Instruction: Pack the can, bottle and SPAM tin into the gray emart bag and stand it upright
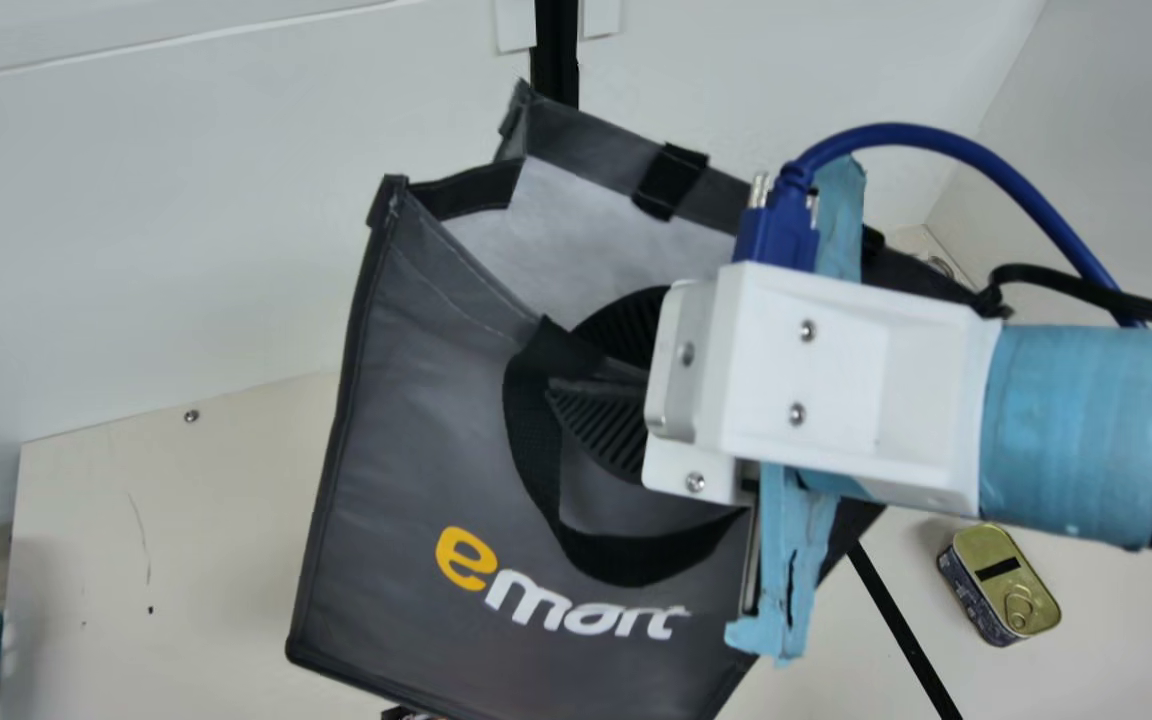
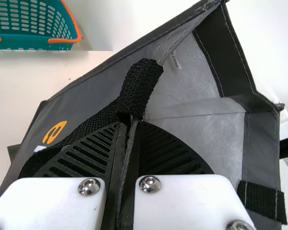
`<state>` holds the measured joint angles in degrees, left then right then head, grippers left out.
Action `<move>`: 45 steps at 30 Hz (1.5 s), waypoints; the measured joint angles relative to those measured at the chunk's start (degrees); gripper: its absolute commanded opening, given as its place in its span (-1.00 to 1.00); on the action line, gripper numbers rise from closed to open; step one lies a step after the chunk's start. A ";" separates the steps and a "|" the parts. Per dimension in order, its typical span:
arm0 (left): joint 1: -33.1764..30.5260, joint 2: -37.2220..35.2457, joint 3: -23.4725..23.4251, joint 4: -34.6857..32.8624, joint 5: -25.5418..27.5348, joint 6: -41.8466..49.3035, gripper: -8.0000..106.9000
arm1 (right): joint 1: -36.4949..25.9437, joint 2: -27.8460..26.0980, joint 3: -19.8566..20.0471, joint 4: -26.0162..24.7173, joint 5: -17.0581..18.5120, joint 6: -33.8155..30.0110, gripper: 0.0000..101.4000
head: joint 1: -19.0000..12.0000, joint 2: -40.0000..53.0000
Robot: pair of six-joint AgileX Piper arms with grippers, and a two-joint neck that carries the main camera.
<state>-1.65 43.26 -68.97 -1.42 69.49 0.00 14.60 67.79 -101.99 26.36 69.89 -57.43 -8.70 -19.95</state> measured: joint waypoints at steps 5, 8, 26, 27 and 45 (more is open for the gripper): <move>0.00 0.00 0.00 0.00 0.00 0.00 0.71 | 0.26 -0.71 1.87 -0.36 0.03 0.49 -1.00 | 0.00 0.09; 0.00 0.00 0.00 0.00 0.00 0.00 0.71 | 0.26 -1.11 3.00 -0.36 -0.04 0.54 -1.00 | 0.00 0.09; 0.00 0.00 0.00 0.00 0.00 0.00 0.71 | 4.83 -2.91 8.40 -0.89 0.00 2.71 -1.00 | 0.00 0.00; 0.00 0.00 0.00 0.00 0.00 0.00 0.71 | 5.09 -2.98 8.72 -1.11 0.00 2.87 -1.00 | 0.00 0.00; 0.00 0.00 0.00 0.00 0.00 0.00 0.71 | 9.65 -5.18 12.96 -0.83 0.00 6.38 -1.00 | 0.00 0.09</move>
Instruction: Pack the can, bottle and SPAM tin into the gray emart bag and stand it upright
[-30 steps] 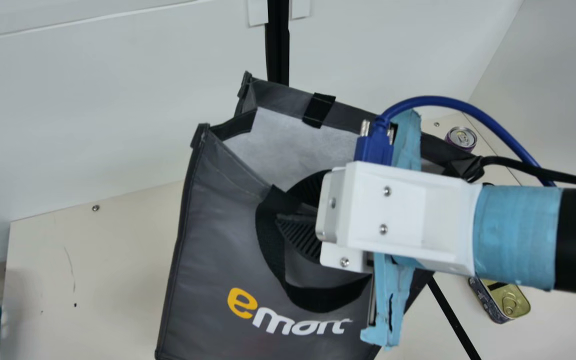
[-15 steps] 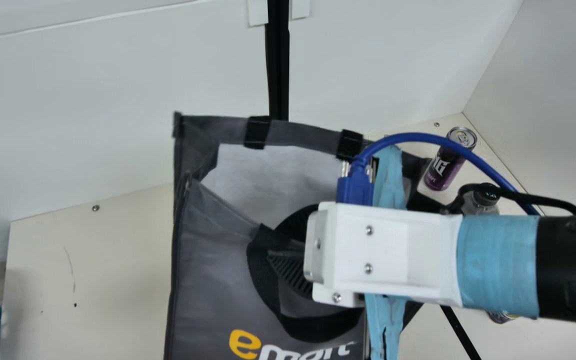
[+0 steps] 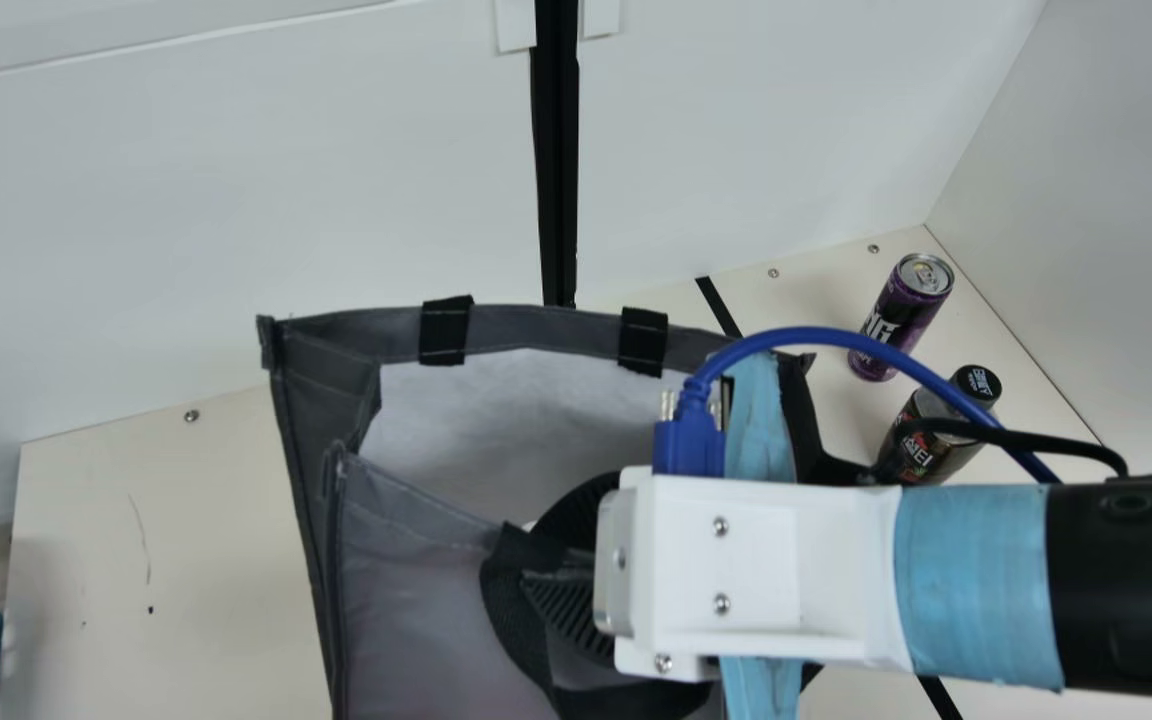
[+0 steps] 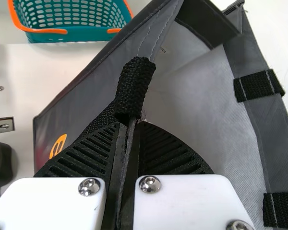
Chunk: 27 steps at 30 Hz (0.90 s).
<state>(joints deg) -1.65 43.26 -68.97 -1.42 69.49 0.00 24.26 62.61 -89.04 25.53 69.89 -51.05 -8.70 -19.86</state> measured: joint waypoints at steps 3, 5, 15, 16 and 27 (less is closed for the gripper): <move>0.00 0.00 0.00 0.00 0.00 0.00 0.71 | 0.99 -0.50 0.39 -0.17 0.06 1.10 -0.86 | 0.00 0.00; 0.00 0.00 0.00 0.00 0.00 0.00 0.71 | 1.66 -0.79 0.57 -0.46 -0.01 1.83 -0.73 | 0.00 0.00; 0.00 0.00 0.00 0.00 0.00 0.00 0.71 | 5.56 -2.69 1.18 -2.29 0.03 6.10 -0.07 | 0.00 0.00; 0.00 0.00 0.00 0.00 0.00 0.00 0.71 | 5.94 -2.82 1.18 -2.55 0.03 6.59 0.00 | 0.00 0.00; 0.00 0.00 0.00 0.00 0.00 0.00 0.71 | 11.57 -4.74 0.59 -6.32 0.03 11.84 0.72 | 0.00 -0.09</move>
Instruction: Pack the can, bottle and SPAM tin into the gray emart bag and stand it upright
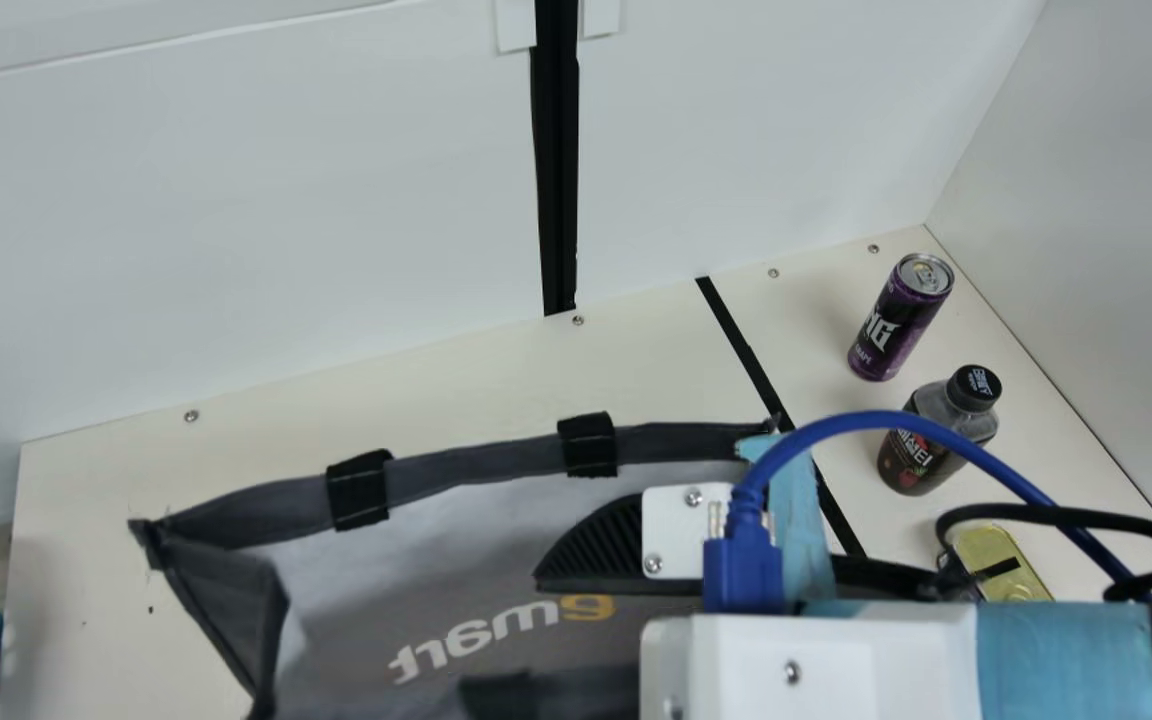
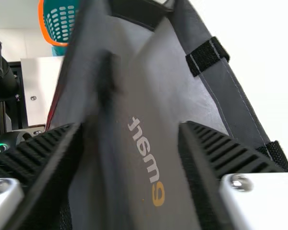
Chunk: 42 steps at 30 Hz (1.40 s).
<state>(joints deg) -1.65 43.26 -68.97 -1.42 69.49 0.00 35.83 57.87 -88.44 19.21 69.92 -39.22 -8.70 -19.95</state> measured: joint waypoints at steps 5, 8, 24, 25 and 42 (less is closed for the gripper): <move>0.00 0.00 0.00 0.00 0.00 0.00 0.71 | 2.83 -0.54 -0.86 -1.76 0.03 2.44 0.87 | 0.00 0.00; 0.00 0.00 0.00 0.00 0.00 0.00 0.71 | 4.51 -0.86 -1.41 -3.03 0.03 3.85 0.87 | 0.00 0.09; 0.00 0.00 0.00 0.00 0.00 0.00 0.71 | 12.30 -2.70 -4.68 -8.03 0.08 11.55 0.87 | 0.00 0.00; 0.00 0.00 0.00 0.00 0.00 0.00 0.71 | 12.79 -2.85 -4.97 -8.16 0.00 12.08 0.87 | 0.00 0.09; 0.00 0.00 0.00 0.00 0.00 0.00 0.71 | 15.40 -3.98 -10.22 -15.12 0.01 18.63 0.87 | 0.00 0.00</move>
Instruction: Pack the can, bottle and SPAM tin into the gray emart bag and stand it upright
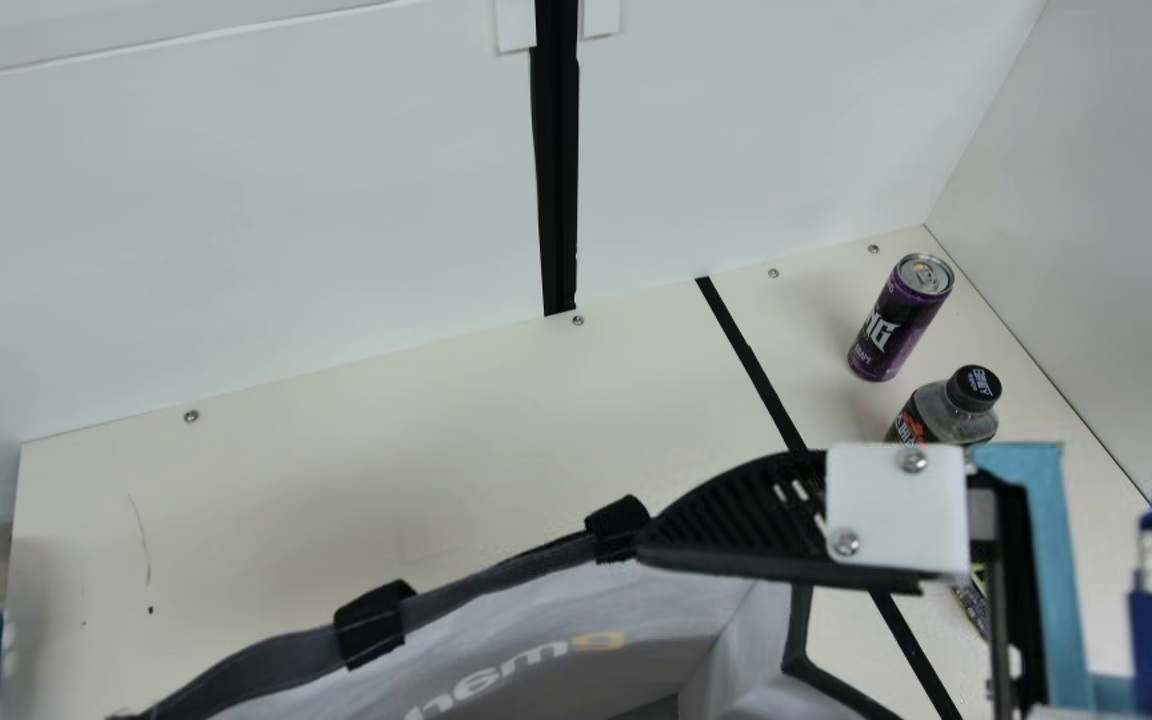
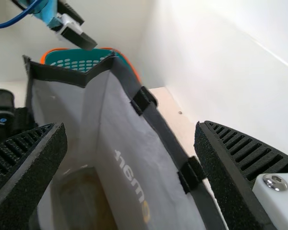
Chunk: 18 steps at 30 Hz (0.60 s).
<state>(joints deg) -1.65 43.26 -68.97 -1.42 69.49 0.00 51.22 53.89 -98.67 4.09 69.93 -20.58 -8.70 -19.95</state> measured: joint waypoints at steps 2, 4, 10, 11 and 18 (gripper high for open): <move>0.00 0.00 0.00 0.00 0.00 0.00 0.71 | -0.58 0.12 -0.69 -0.60 0.00 0.23 0.87 | 0.00 0.00; 0.00 0.00 0.00 0.00 0.00 0.00 0.71 | -1.27 0.19 -1.15 -1.19 0.00 0.29 0.87 | 0.00 0.09; 0.00 0.00 0.00 0.00 0.00 0.00 0.71 | -4.30 0.91 -3.15 -2.43 -0.04 0.69 0.87 | 0.00 0.09; 0.00 0.00 0.00 0.00 0.00 0.00 0.71 | -4.92 1.09 -3.45 -2.46 -0.04 0.69 0.87 | 0.00 0.00; 0.00 0.00 0.00 0.00 0.00 0.00 0.71 | -9.52 2.52 -5.90 -2.96 -0.01 0.69 0.87 | 0.00 0.00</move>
<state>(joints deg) -1.65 43.26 -68.97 -1.42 69.49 0.00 41.71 56.41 -104.56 1.13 69.92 -19.90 -8.70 -19.95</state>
